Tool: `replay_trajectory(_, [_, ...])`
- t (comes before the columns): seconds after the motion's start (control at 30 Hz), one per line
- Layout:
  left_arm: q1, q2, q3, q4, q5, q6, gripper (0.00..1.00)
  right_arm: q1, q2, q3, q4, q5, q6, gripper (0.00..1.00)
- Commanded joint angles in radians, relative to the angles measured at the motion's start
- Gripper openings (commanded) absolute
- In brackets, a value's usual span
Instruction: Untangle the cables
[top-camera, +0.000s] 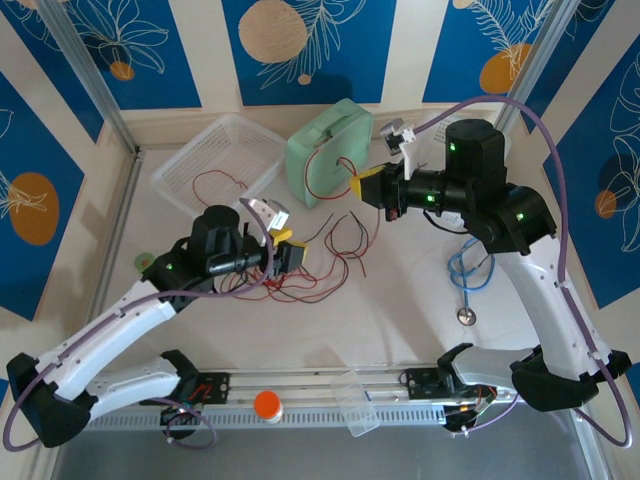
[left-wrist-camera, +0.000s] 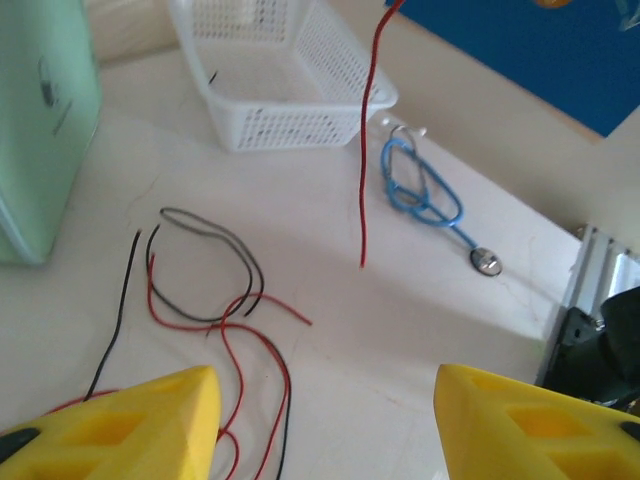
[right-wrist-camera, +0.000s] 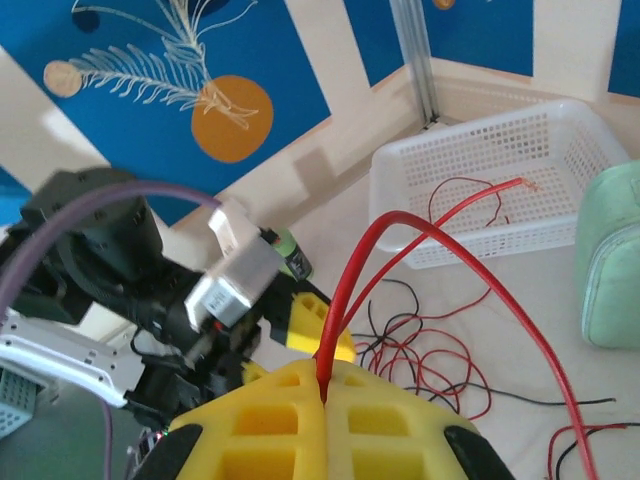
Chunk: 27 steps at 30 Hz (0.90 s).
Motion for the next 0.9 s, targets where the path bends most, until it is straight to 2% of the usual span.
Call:
replay_trajectory(0.0, [-0.01, -0.047, 0.039, 0.042, 0.101, 0.079, 0.6, -0.006, 0.007, 0.011, -0.111, -0.055, -0.175, 0.0])
replay_trajectory(0.17, [-0.009, -0.066, 0.091, 0.011, 0.234, 0.122, 0.66, -0.005, -0.002, -0.048, -0.147, -0.034, -0.328, 0.0])
replay_trajectory(0.23, [-0.009, -0.059, 0.121, -0.019, 0.281, 0.145, 0.69, -0.005, -0.01, -0.07, -0.162, -0.069, -0.412, 0.0])
replay_trajectory(0.33, [-0.009, -0.04, 0.165, -0.055, 0.323, 0.181, 0.79, -0.004, -0.016, -0.088, -0.201, -0.13, -0.521, 0.0])
replay_trajectory(0.43, [-0.009, -0.016, 0.209, -0.078, 0.347, 0.217, 0.84, 0.005, -0.01, -0.096, -0.247, -0.156, -0.609, 0.0])
replay_trajectory(0.6, [-0.009, 0.05, 0.283, -0.109, 0.351, 0.278, 0.87, 0.036, -0.012, -0.121, -0.261, -0.196, -0.669, 0.0])
replay_trajectory(0.87, [-0.007, 0.173, 0.38, -0.139, 0.424, 0.333, 0.86, 0.061, 0.018, -0.097, -0.302, -0.273, -0.714, 0.0])
